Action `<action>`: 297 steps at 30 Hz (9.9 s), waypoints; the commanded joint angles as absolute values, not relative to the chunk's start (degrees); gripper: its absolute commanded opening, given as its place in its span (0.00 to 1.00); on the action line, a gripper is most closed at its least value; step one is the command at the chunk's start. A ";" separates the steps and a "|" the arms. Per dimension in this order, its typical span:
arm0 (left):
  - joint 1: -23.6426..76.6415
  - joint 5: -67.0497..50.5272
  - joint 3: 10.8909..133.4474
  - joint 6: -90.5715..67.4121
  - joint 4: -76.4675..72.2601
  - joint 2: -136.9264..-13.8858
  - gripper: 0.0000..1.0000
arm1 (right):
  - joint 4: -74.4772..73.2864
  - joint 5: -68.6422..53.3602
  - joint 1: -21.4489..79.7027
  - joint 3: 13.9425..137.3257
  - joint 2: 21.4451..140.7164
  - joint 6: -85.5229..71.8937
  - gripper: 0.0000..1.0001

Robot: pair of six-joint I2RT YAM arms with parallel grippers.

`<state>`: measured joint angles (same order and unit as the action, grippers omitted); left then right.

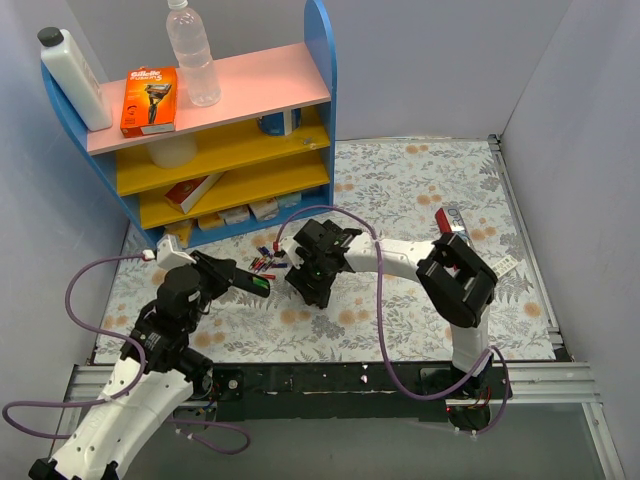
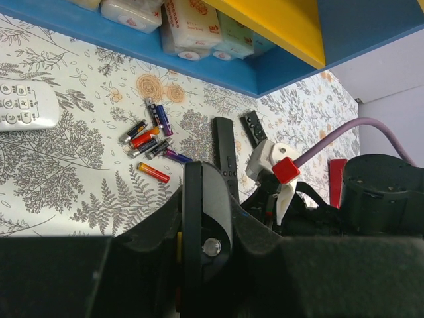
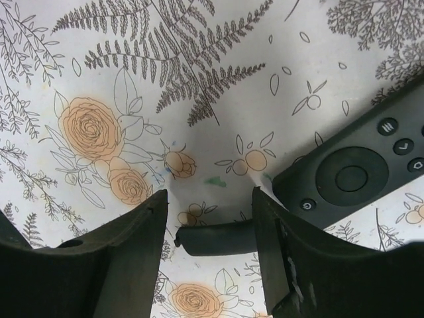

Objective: Load the batteries into the remote control

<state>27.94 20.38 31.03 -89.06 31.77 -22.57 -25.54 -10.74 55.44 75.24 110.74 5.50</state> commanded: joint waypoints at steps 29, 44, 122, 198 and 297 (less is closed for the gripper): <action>28.12 15.82 30.15 -88.94 23.47 -26.90 0.00 | -25.40 -11.69 53.00 63.54 95.45 8.78 0.68; 28.12 22.32 31.20 -92.46 30.94 -22.33 0.00 | -26.63 -3.43 59.94 64.42 94.22 23.54 0.84; 28.12 -6.51 26.54 -103.18 -10.20 -37.09 0.00 | -0.53 1.40 61.79 59.94 64.43 -2.28 0.20; 28.12 -10.55 26.98 -110.83 -13.53 -39.46 0.00 | -0.61 -2.20 61.70 54.40 59.85 9.05 0.18; 27.95 -16.17 23.73 -114.52 -23.81 -43.50 0.00 | -3.07 -7.73 56.70 59.06 60.38 -1.92 0.93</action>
<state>27.92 -14.50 23.90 -114.26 -19.55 -43.16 -0.40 -8.05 58.19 54.68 59.75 3.57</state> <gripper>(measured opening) 0.189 0.915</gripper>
